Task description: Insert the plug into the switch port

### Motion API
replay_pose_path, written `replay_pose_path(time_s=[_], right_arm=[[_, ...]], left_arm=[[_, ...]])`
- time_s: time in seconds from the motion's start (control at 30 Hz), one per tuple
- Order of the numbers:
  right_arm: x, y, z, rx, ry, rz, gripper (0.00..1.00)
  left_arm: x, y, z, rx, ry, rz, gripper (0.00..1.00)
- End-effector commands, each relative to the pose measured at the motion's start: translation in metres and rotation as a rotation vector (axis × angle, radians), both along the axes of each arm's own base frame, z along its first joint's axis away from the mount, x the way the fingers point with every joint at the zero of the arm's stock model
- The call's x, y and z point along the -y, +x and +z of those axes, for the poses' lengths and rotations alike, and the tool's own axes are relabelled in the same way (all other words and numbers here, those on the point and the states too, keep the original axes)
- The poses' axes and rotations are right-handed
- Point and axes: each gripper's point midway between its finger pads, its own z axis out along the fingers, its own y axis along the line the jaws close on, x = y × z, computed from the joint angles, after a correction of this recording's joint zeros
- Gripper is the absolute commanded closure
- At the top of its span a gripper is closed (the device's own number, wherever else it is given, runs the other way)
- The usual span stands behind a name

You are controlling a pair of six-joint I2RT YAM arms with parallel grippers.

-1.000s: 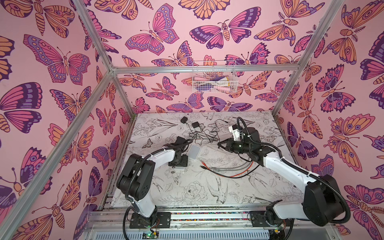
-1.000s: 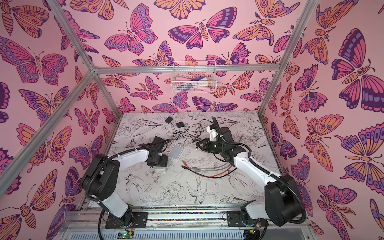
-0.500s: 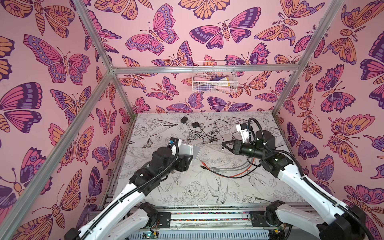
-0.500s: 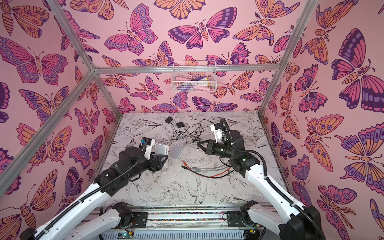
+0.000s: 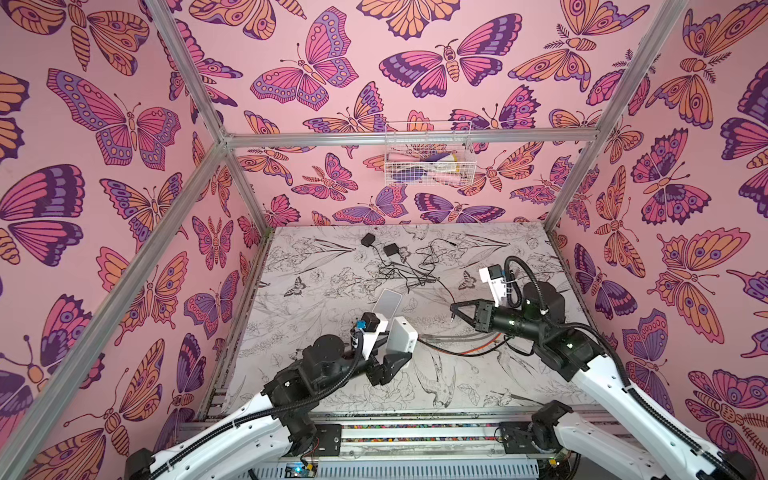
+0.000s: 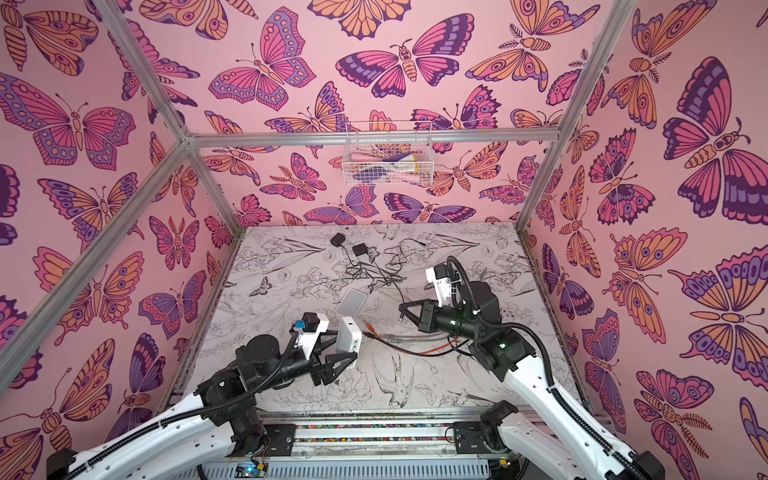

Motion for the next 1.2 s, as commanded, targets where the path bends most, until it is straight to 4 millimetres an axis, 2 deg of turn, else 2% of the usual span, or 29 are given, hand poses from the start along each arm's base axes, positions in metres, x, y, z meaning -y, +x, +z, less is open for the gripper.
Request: replay_pose_path(time_s=[0.0,0.17,0.3,0.43,0.7,0.93,1.17], right_arm=[[0.0,-0.004,0.012,0.061,0.028,0.003,1.0],[-0.001,-0.012,0.025,0.103,0.041,0.033,1.0],[-0.001,-0.009,0.037,0.139,0.045,0.025,1.0],[-0.014,-0.008,0.046,0.168,0.09,0.086,1.0],[-0.044,-0.018,0.043,0.3,0.131,0.201,1.0],[-0.05,-0.029,0.051,0.375,0.186,0.256,1.0],[-0.062,-0.06,0.044,0.418,0.209,0.343,1.0]], left_arm=[[0.008,-0.018,0.015,0.152,-0.068,-0.092,1.0],[0.012,-0.033,0.003,0.299,-0.114,-0.156,1.0],[0.017,-0.033,-0.006,0.349,-0.109,-0.174,1.0],[0.024,-0.029,-0.017,0.365,-0.1,-0.185,1.0],[0.032,-0.023,-0.028,0.362,-0.163,-0.197,1.0],[0.031,-0.022,-0.019,0.386,-0.215,-0.226,1.0],[0.029,-0.03,-0.026,0.408,-0.236,-0.264,1.0]])
